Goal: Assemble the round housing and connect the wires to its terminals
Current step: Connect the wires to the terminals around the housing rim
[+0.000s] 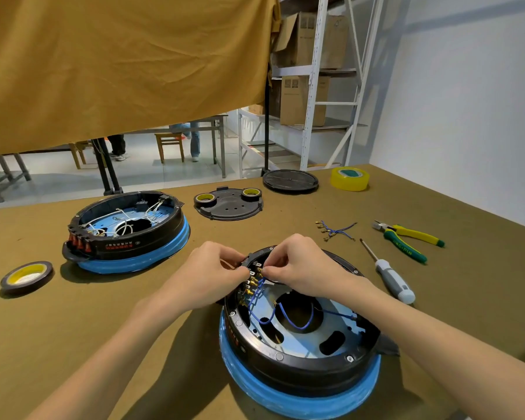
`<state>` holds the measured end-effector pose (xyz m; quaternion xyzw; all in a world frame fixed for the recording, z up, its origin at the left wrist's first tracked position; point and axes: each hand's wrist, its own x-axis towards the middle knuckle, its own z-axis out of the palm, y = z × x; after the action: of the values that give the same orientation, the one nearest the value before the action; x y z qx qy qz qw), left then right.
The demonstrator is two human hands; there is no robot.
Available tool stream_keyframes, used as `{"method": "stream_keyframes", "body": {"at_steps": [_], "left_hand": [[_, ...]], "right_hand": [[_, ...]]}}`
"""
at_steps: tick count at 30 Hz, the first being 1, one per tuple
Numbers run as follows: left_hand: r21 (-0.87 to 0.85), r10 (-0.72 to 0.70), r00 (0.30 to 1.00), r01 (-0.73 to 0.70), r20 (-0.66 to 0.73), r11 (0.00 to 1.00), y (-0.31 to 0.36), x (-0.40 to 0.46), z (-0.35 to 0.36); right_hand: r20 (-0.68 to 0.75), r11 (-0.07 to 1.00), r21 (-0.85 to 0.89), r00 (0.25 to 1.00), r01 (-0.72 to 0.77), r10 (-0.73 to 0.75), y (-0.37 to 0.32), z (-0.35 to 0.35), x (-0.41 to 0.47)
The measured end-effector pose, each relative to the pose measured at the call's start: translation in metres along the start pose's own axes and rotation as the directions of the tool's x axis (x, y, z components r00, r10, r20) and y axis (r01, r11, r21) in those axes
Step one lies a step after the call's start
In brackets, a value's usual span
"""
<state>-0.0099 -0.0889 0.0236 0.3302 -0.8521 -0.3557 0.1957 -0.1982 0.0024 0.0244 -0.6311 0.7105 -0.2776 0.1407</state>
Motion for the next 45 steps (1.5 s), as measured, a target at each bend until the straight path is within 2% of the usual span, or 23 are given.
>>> {"method": "stream_keyframes", "body": {"at_steps": [7, 12, 17, 21, 27, 36, 40, 43, 45], "left_hand": [[0.050, 0.062, 0.997, -0.060, -0.044, 0.997, 0.004, 0.000, 0.001], [0.021, 0.068, 0.996, -0.067, -0.049, 0.998, 0.002, -0.001, 0.002], [0.024, 0.052, 0.998, -0.051, -0.027, 0.998, 0.005, -0.001, 0.001], [-0.011, 0.021, 1.000, -0.021, 0.019, 1.000, 0.005, -0.001, 0.001], [-0.040, 0.018, 0.998, -0.016, 0.063, 0.999, 0.001, 0.000, -0.002], [-0.061, 0.029, 0.999, -0.027, 0.029, 0.998, -0.002, 0.002, 0.002], [-0.075, -0.023, 0.999, 0.020, -0.031, 0.997, -0.007, 0.006, 0.009], [-0.051, -0.026, 0.996, 0.021, -0.089, 0.998, -0.008, 0.006, 0.019], [-0.042, 0.005, 0.997, -0.008, -0.076, 0.999, -0.010, 0.007, 0.015]], "right_hand": [[0.022, 0.999, 0.037, 0.999, -0.036, 0.036, -0.001, 0.001, 0.008], [0.024, 0.995, 0.093, 0.999, -0.046, 0.044, 0.003, 0.004, 0.005], [0.034, 0.998, 0.027, 0.998, -0.052, 0.051, -0.003, 0.002, 0.005], [0.024, 0.995, 0.039, 0.996, -0.089, 0.088, -0.007, 0.000, -0.006], [-0.026, 0.997, -0.071, 1.000, 0.011, -0.013, -0.021, 0.007, -0.018], [0.030, 0.999, -0.022, 0.998, -0.048, 0.048, -0.023, 0.009, -0.008], [-0.007, 0.995, -0.104, 1.000, -0.005, 0.004, -0.025, 0.012, -0.013], [0.000, 0.998, -0.061, 1.000, 0.028, -0.028, -0.023, -0.003, -0.015], [-0.062, 0.999, 0.009, 0.997, 0.034, -0.033, -0.017, -0.021, -0.009]]}}
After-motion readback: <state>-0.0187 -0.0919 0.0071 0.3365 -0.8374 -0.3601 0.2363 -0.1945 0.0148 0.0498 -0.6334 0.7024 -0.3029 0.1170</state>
